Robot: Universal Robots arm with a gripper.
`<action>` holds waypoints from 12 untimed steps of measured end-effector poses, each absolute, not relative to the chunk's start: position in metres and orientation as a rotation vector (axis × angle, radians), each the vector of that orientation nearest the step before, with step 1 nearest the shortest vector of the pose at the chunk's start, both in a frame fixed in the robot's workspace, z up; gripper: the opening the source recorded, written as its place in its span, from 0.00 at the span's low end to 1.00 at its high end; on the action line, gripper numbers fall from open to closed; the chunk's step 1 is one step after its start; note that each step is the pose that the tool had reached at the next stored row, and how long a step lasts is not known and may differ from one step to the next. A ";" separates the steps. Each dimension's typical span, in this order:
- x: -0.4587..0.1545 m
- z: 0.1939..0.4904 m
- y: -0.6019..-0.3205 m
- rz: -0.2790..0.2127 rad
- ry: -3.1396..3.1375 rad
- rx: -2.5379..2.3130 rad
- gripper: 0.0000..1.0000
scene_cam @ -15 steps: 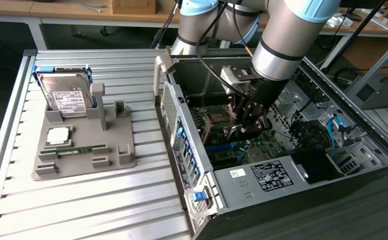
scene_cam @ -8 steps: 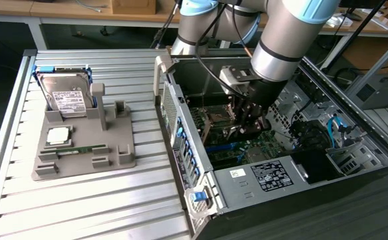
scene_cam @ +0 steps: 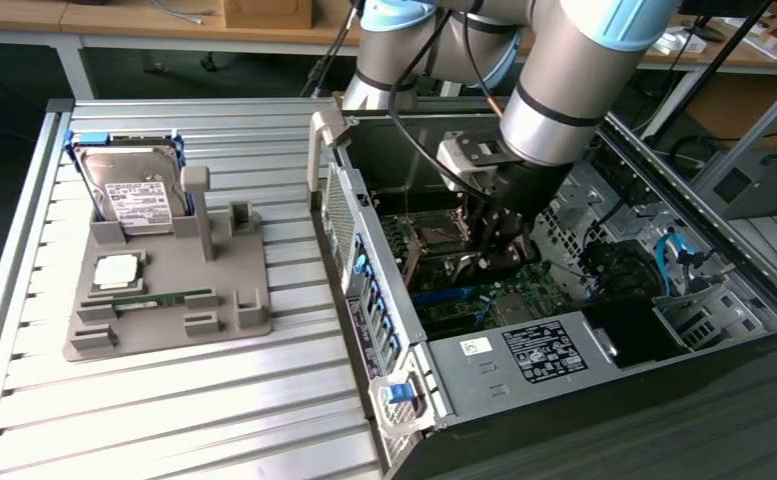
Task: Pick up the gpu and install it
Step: 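Insert the gpu into the slot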
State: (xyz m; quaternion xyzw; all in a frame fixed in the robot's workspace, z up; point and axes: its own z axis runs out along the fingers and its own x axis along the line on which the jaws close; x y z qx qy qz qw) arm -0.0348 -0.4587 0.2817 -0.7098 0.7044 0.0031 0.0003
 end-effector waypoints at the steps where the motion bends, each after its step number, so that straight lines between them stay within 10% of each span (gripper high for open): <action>1: -0.035 0.281 -0.459 0.010 2.212 -2.229 0.27; 12: -0.049 0.277 -0.456 0.010 2.213 -2.229 0.27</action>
